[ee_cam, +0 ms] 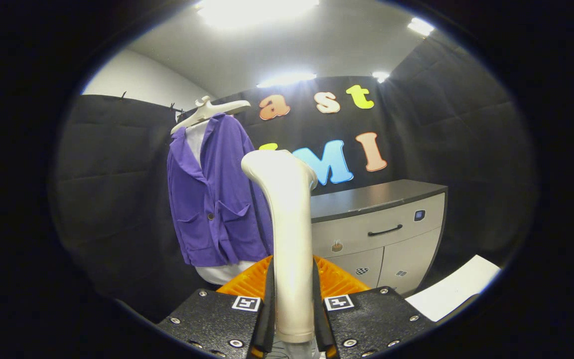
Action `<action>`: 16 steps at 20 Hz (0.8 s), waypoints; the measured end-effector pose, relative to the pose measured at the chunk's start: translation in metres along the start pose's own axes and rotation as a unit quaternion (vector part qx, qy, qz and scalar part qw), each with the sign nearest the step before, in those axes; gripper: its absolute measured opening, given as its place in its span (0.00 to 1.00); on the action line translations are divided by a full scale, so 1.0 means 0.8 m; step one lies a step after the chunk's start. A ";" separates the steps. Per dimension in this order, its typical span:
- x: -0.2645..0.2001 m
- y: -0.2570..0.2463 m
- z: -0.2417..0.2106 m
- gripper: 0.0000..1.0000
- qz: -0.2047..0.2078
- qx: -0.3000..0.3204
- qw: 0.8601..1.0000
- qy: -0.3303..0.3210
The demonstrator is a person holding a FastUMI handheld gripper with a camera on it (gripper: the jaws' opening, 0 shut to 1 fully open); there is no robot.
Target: Iron the clothes twice with a garment steamer, once on the left side and once on the right side.
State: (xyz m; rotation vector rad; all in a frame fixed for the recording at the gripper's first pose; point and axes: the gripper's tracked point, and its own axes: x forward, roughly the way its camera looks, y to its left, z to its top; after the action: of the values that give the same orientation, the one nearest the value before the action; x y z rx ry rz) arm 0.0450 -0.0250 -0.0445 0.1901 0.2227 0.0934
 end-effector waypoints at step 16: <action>-0.004 -0.018 0.022 0.32 -0.004 0.006 1.000 -0.010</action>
State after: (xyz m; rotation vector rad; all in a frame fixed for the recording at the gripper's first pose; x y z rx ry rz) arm 0.0467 -0.0425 -0.0296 0.2026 0.2041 0.0824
